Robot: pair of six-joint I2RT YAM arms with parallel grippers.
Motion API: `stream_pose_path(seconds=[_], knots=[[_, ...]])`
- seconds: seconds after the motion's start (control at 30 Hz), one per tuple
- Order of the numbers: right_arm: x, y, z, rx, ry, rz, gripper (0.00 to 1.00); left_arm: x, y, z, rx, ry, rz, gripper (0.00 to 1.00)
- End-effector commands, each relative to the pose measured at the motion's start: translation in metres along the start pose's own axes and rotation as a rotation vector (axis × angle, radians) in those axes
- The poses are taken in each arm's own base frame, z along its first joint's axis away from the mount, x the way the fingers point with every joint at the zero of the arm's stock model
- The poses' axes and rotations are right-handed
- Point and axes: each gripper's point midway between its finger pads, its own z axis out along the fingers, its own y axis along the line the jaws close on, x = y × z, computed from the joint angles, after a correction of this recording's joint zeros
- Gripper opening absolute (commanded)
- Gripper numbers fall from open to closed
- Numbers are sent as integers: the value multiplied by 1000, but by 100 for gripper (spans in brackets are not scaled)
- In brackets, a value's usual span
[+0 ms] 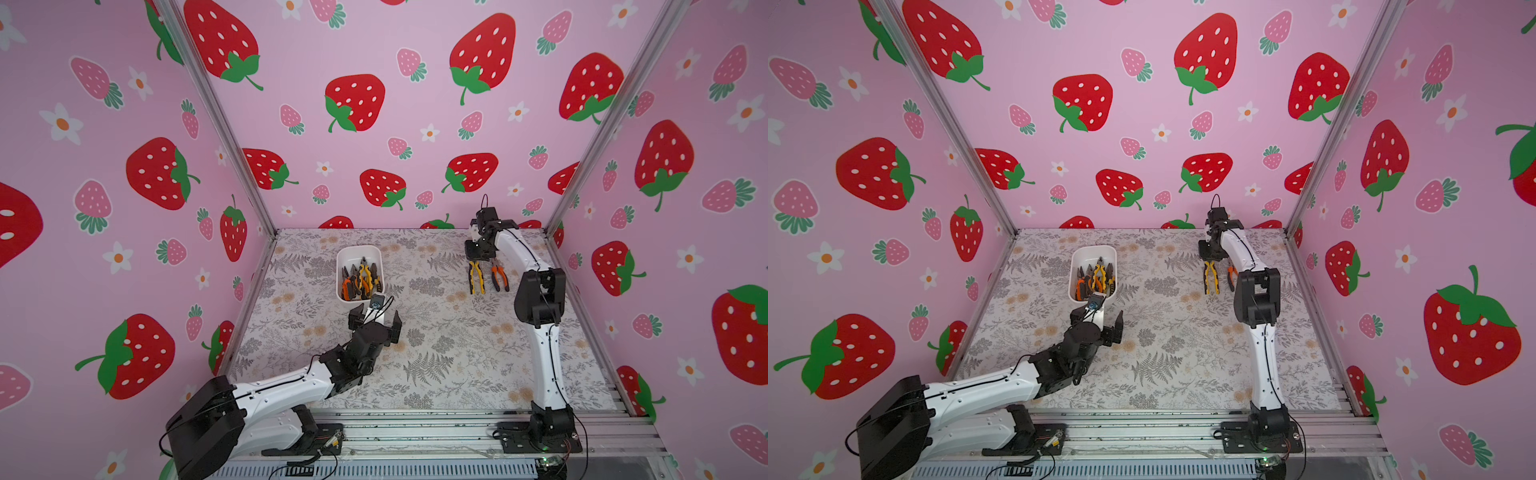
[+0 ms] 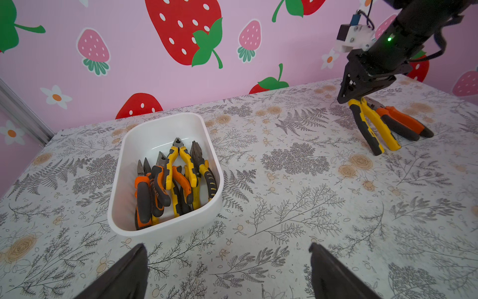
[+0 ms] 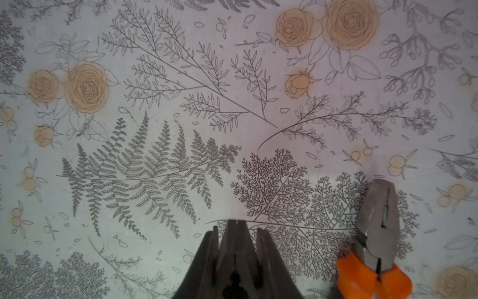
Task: Take the pliers out of the storage box
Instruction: Place the pliers at the center of the board.
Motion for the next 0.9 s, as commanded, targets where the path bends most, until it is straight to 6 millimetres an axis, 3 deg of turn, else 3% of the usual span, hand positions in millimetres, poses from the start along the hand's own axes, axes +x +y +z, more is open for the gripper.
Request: stream_pose_path(seconds=[0.0, 0.33, 0.87], knots=[[34, -9, 31, 22, 124, 6, 0, -12, -2, 2, 0, -16, -8, 97], [47, -28, 42, 71, 174, 48, 3, -13, -2, 2, 1, -16, -9, 97], [33, -41, 46, 116, 150, 51, 8, -13, -3, 2, 3, -15, -7, 97]])
